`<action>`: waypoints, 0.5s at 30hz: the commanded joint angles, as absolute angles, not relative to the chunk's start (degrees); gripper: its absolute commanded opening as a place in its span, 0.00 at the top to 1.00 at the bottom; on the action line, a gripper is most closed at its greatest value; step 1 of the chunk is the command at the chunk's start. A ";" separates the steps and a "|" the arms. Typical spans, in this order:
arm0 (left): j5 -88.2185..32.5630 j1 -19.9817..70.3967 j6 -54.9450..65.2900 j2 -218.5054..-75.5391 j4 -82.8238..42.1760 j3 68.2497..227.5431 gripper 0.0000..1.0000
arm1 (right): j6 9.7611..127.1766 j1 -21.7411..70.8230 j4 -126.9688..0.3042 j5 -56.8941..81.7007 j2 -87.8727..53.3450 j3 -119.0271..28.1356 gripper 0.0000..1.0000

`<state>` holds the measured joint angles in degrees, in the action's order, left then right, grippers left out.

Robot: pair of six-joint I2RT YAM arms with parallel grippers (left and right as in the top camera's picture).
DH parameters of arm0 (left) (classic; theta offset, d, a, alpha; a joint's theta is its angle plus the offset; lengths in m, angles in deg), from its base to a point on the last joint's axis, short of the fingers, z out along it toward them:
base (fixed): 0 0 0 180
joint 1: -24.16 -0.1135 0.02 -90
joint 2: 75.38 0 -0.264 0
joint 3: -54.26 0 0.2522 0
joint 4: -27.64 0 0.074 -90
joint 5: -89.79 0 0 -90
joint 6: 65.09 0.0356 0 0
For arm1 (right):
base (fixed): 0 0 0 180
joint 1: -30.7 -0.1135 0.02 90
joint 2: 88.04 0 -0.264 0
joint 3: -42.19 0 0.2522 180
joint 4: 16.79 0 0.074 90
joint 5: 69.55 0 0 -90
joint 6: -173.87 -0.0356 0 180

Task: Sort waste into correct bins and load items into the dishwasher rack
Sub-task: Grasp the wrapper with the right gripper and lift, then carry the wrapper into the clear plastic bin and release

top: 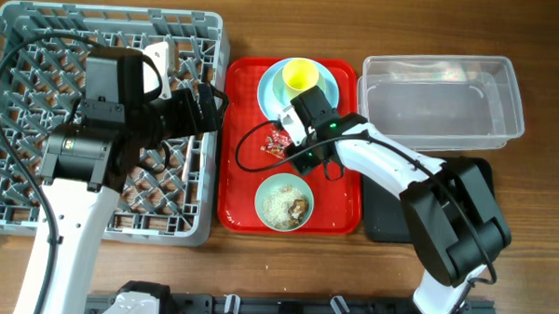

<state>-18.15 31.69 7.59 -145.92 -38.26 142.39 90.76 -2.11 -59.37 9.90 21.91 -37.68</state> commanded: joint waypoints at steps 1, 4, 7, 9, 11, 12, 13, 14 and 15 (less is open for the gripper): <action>-18.80 31.38 7.30 -145.66 -38.10 143.13 0.00 | 88.18 -2.11 -61.20 1.94 22.57 -37.83 0.64; -18.78 31.38 7.30 -145.66 -38.10 143.13 0.00 | 88.40 -2.11 -61.40 1.53 20.69 -38.70 0.60; -18.80 31.38 7.30 -145.66 -38.10 143.13 0.00 | 90.13 -2.11 -61.00 2.10 17.11 -39.73 0.54; -18.80 31.38 7.30 -145.66 -38.10 143.13 0.00 | 90.13 -2.11 -60.63 5.40 14.66 -39.93 0.53; -18.80 31.38 7.30 -145.66 -38.13 143.13 0.00 | 90.54 -2.11 -60.28 9.73 13.67 -39.93 0.52; -18.80 31.38 7.30 -145.66 -38.10 143.13 0.00 | 91.72 -2.11 -60.26 10.67 13.76 -39.77 0.52; -18.80 31.38 7.30 -145.66 -38.10 143.13 0.00 | 92.84 -2.07 -59.93 10.58 13.81 -39.21 0.52; -18.80 31.38 7.30 -145.66 -38.10 143.13 0.00 | 92.95 -2.07 -59.67 10.62 13.81 -38.55 0.52; -18.80 31.38 7.30 -145.66 -38.10 143.13 0.00 | 92.95 -2.07 -58.73 10.77 14.20 -37.50 0.52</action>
